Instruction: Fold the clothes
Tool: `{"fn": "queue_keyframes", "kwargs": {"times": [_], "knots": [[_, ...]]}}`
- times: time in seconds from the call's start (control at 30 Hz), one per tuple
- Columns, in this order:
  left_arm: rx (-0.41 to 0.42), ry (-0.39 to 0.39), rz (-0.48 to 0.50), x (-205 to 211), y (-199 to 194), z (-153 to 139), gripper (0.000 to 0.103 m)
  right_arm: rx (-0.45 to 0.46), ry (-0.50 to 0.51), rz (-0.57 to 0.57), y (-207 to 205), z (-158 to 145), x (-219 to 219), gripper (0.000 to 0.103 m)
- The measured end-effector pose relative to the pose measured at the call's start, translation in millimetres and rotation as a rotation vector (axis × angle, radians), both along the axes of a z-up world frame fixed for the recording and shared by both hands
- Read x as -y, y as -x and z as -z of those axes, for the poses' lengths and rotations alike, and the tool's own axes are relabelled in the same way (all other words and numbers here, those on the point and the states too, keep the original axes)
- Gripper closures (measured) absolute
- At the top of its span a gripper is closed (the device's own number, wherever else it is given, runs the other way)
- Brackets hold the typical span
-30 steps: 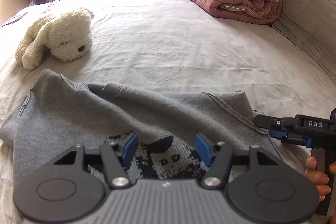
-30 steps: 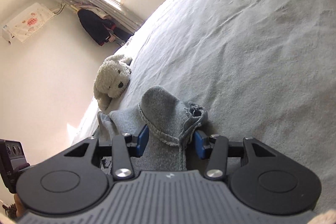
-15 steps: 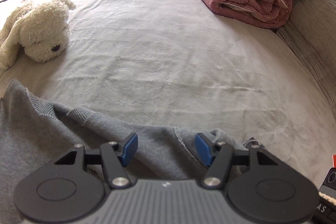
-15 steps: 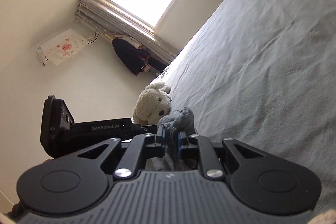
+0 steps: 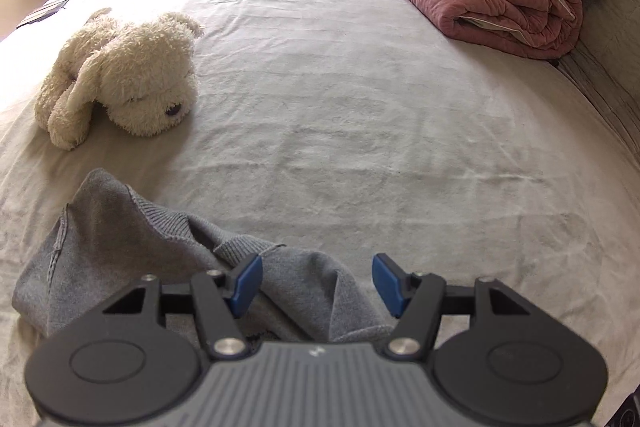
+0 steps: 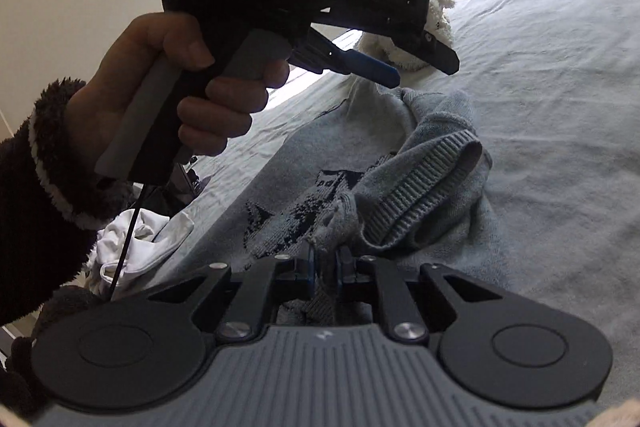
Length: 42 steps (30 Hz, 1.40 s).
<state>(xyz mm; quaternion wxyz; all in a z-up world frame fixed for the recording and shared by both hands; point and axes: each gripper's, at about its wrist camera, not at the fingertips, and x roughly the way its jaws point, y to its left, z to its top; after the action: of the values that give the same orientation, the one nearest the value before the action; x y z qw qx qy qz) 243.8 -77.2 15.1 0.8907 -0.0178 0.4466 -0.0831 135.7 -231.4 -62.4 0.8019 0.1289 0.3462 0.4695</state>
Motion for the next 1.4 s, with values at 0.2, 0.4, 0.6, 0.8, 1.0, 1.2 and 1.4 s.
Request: {"fn": "queue_keyframes", "kwargs": {"times": [0.2,0.4,0.6,0.8,1.0,1.2,1.4], "knots": [[-0.046,-0.022,0.105,18,10,-3,0.041,-0.024,0.03,-0.01,-1,9,-3,0.091],[-0.1,-0.075,0.23,36,31,-4,0.041,-0.031,0.02,-0.007,1,10,-1,0.091],[-0.163,-0.131,0.277,42,45,7,0.062,-0.035,0.01,0.0,5,11,1,0.091],[-0.109,-0.141,0.249,38,50,1,0.097,-0.029,-0.015,0.04,3,3,10,0.09],[0.057,-0.03,0.229,51,49,-38,0.097,-0.003,-0.072,0.167,-2,-11,40,0.09],[0.188,0.051,0.204,78,35,-63,0.097,0.068,-0.104,0.369,-1,-30,77,0.091],[0.277,0.097,0.211,115,21,-65,0.098,0.08,-0.11,0.632,0,-38,113,0.094]]}}
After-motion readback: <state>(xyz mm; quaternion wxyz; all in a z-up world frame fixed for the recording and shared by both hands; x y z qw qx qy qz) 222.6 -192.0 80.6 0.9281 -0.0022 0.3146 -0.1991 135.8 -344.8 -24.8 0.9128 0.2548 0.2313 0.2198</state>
